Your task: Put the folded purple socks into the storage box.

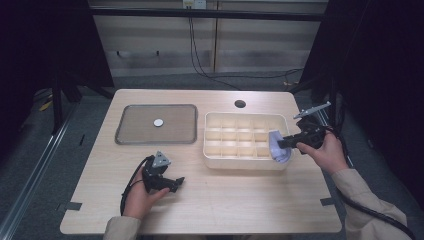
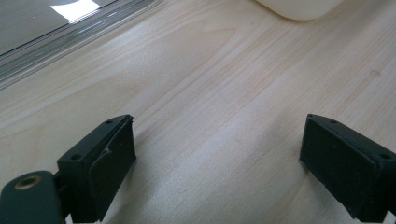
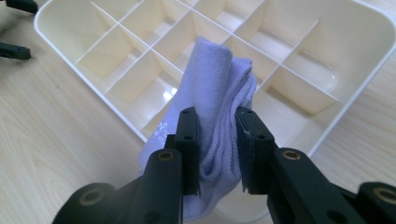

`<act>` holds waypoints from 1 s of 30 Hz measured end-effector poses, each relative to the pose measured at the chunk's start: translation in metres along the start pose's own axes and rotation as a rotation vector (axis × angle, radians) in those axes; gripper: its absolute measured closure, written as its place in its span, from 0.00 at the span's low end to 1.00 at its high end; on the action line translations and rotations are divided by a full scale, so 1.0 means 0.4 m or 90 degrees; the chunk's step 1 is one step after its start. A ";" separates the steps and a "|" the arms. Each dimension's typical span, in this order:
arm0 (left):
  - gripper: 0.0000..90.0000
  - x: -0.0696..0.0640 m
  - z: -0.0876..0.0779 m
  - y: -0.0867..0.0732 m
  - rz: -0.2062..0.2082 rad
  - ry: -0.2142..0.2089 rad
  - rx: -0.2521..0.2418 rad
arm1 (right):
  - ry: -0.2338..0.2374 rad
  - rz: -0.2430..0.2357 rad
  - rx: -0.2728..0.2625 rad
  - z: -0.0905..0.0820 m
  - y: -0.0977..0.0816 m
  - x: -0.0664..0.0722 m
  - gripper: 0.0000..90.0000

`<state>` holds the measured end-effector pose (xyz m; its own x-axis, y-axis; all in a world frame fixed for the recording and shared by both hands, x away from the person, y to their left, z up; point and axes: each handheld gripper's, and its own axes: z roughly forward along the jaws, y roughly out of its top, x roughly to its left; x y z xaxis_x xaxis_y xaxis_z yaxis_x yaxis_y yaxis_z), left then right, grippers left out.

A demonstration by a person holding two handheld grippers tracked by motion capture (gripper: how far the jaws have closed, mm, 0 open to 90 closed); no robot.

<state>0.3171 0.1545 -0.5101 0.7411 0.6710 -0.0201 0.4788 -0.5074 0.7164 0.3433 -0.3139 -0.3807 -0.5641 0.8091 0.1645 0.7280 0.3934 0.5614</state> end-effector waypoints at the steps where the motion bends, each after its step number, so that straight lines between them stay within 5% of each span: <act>1: 0.11 0.000 0.000 0.000 0.000 0.000 0.000 | -0.004 0.005 0.000 0.001 0.000 -0.006 0.81; 30: 0.11 0.000 -0.001 0.000 0.003 0.001 0.002 | -0.029 0.026 0.047 0.052 -0.024 -0.059 0.80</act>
<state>0.3168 0.1546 -0.5099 0.7423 0.6698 -0.0159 0.4771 -0.5118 0.7145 0.3576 -0.3275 -0.4071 -0.5161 0.8438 0.1474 0.7775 0.3893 0.4940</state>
